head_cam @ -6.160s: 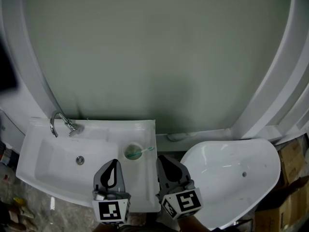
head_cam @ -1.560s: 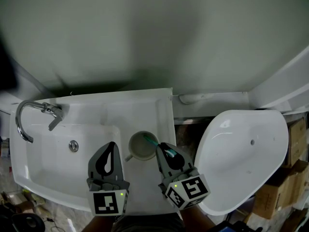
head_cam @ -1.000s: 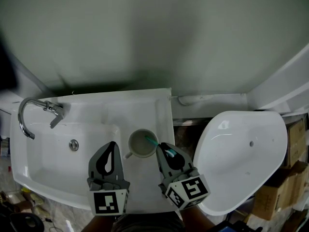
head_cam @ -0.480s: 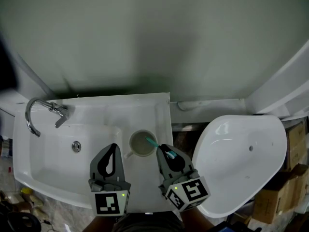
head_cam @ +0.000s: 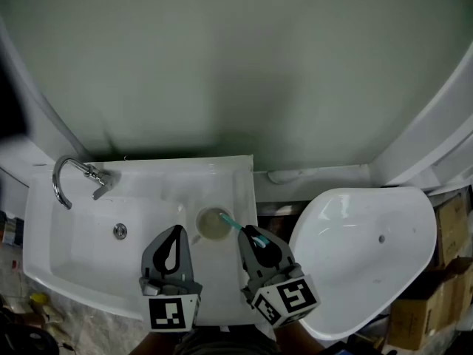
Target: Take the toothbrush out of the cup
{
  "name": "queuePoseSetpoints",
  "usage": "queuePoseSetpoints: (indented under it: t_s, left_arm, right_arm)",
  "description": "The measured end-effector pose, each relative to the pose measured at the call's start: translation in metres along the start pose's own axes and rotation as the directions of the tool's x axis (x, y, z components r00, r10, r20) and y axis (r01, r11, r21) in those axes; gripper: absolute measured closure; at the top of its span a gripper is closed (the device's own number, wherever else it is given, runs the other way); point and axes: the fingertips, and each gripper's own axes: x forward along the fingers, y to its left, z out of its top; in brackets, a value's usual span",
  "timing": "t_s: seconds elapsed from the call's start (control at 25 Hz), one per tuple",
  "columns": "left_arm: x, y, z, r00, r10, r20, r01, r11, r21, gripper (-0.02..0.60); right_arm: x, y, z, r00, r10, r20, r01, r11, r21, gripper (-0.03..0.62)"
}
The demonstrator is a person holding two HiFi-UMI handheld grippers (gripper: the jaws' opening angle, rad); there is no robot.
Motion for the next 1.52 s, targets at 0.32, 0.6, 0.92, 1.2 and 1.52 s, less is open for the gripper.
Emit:
queuePoseSetpoints:
  t_s: [0.32,0.6,0.92,1.2,1.52]
  left_arm:
    - [-0.02,-0.019,0.02,0.999,0.012,0.037,-0.012,1.0,0.018,0.566]
    - [-0.042,-0.032,0.037,0.997,0.038,0.074,-0.039,0.999,0.022,0.566]
    - [-0.072,-0.035,0.051,0.991,0.086,0.107,-0.089,0.996,0.027,0.566]
    - [-0.089,-0.035,0.056,0.989,0.078,0.122,-0.082,0.996,0.031,0.566]
    - [-0.104,-0.024,0.056,0.99,0.013,0.141,-0.021,0.998,0.057,0.566]
  right_arm:
    - [-0.024,0.011,0.027,0.998,0.036,0.057,-0.034,0.999,-0.033,0.553]
    - [-0.048,0.024,0.048,0.992,0.073,0.102,-0.065,0.995,-0.077,0.553]
    - [-0.076,0.038,0.065,0.982,0.117,0.15,-0.101,0.989,-0.109,0.553]
    - [-0.093,0.057,0.077,0.977,0.114,0.18,-0.093,0.988,-0.126,0.553]
    - [-0.102,0.086,0.071,0.981,0.052,0.186,-0.026,0.99,-0.135,0.553]
